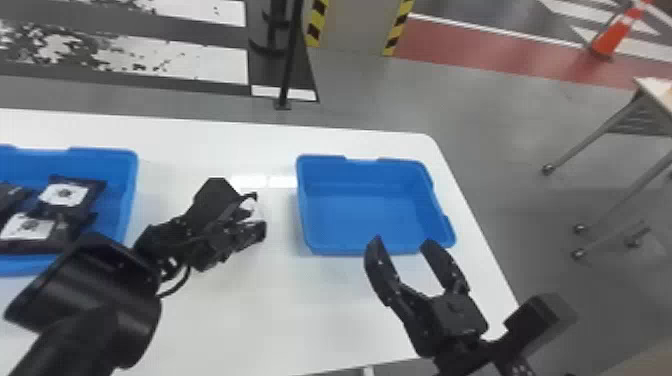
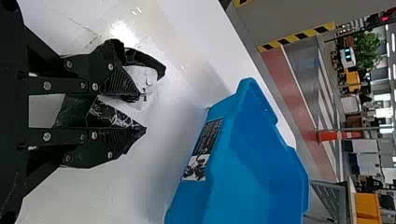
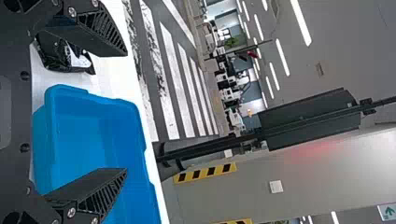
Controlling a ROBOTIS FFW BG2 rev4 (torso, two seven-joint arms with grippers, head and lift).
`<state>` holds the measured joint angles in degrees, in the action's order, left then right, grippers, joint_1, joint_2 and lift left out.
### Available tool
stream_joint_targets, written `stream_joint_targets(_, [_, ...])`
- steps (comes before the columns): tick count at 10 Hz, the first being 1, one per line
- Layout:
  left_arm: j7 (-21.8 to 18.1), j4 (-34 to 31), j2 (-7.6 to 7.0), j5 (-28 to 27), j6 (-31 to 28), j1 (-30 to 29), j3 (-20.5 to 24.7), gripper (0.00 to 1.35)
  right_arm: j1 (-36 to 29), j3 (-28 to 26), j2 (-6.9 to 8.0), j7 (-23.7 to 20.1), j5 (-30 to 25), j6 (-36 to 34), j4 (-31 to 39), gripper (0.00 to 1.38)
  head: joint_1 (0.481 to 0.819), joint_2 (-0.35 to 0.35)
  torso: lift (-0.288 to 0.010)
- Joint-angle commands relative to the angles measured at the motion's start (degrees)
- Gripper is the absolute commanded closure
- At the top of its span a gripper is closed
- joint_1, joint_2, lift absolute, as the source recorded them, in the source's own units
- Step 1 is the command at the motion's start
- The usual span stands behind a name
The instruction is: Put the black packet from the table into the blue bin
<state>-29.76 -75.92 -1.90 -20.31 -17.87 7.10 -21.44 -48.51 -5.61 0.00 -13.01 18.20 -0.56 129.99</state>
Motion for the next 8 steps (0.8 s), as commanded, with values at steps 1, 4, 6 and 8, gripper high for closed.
stream_joint_targets(1, [-0.3, -0.1, -0.30, -0.3, 2.3, 0.9, -0.2, 1.21, 0.1, 0.1, 0.05, 0.0, 0.1, 0.0, -0.1, 0.13, 0.695, -0.296, -0.110])
stream_joint_targets(4, [-2.3, -0.6, -1.27, -0.4, 6.2, 1.6, 0.8, 1.21, -0.1, 0.1, 0.05, 0.0, 0.1, 0.0, 0.0, 0.13, 0.695, -0.298, -0.110])
stream_joint_targets(6, [-4.4, -10.8, -4.17, 1.6, 3.8, -1.7, 2.8, 1.21, -0.4, 0.1, 0.05, 0.0, 0.1, 0.0, 0.4, 0.14, 0.695, -0.292, -0.110])
stream_joint_targets(8, [-6.2, -19.9, -5.22, 1.8, 1.8, -7.2, 11.4, 1.21, -0.6, 0.1, 0.05, 0.0, 0.3, 0.0, 0.6, 0.14, 0.695, -0.253, -0.110])
